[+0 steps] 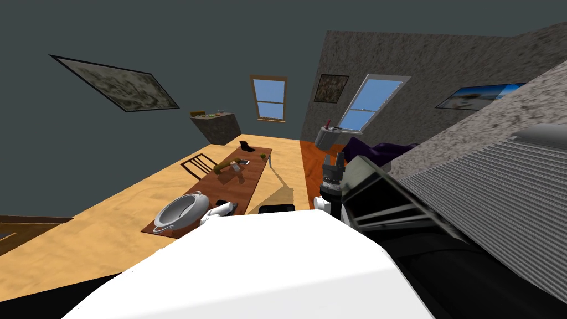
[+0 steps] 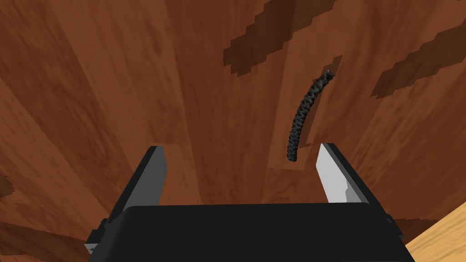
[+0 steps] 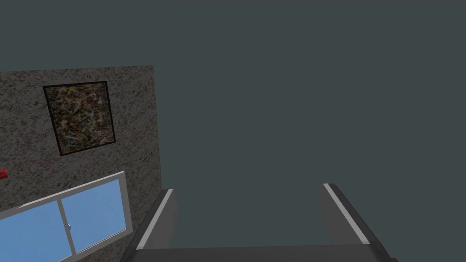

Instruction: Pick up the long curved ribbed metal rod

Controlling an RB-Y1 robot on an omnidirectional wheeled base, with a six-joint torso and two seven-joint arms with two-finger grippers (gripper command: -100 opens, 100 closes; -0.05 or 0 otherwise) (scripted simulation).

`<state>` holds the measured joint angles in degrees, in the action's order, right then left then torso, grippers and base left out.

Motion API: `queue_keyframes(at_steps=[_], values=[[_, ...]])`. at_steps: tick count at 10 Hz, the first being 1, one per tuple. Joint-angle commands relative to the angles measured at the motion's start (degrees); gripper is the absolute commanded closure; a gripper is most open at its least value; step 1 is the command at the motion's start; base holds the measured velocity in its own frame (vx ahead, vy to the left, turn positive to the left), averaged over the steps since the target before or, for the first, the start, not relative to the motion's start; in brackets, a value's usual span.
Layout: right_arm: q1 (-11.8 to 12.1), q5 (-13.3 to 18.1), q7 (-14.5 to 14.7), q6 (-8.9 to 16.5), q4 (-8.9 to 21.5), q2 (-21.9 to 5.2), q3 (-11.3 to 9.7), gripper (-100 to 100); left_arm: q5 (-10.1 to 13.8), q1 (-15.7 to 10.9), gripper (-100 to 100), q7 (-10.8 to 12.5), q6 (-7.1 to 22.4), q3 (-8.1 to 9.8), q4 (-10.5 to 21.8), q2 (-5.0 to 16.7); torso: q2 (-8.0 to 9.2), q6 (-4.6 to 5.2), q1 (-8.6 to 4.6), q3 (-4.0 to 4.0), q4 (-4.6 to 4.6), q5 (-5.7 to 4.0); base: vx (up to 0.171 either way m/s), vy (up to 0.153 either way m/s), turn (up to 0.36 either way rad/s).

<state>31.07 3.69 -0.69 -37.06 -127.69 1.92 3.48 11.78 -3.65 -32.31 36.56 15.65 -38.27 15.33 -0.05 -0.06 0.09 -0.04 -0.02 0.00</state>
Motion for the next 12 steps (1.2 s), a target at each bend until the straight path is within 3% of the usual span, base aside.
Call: queue_keyframes(at_steps=[1, 5, 9, 10, 11, 12], values=[[0.0, 0.0, 0.0, 0.0, 0.0, 0.0, 0.0, 0, 0.0, 0.9, -100, 0.1, 1.4, 0.02, -1.7, -0.1, 0.00, 0.00, 0.00, 0.00, 0.00, 0.00, 0.004, 0.010, 0.011], [0.0, 0.0, 0.0, 0.0, 0.0, 0.0, 0.0, 0, 0.8, 0.0, -100, -0.5, 5.4, 0.43, 3.3, 0.9, 0.02, 0.01, 0.01, 0.02, 0.01, 0.00, 0.013, 0.027, -0.073], [0.0, 0.0, 0.0, 0.0, 0.0, 0.0, 0.0, 0, 1.1, -0.2, -100, -0.6, 6.8, 0.56, 4.1, 1.3, 0.02, 0.00, 0.03, 0.02, 0.01, 0.01, 0.009, 0.035, -0.020], [0.0, 0.0, 0.0, 0.0, 0.0, 0.0, 0.0, 0, 1.1, -0.2, 0, -0.7, 6.7, 0.56, 4.3, 1.4, 0.04, 0.00, -0.05, 0.03, 0.01, -0.01, 0.000, 0.000, 0.000], [0.0, 0.0, 0.0, 0.0, 0.0, 0.0, 0.0, 0, 0.4, -0.1, -100, 0.8, 4.5, -0.37, 6.0, 0.4, 0.06, 0.01, -0.10, 0.03, 0.02, -0.02, 0.022, 0.040, -0.024], [0.0, 0.0, 0.0, 0.0, 0.0, 0.0, 0.0, 0, 0.2, 0.0, -100, 1.3, 3.7, -0.69, 6.5, 0.1, 0.00, 0.01, 0.00, 0.01, 0.01, 0.00, 0.034, 0.074, -0.023]])
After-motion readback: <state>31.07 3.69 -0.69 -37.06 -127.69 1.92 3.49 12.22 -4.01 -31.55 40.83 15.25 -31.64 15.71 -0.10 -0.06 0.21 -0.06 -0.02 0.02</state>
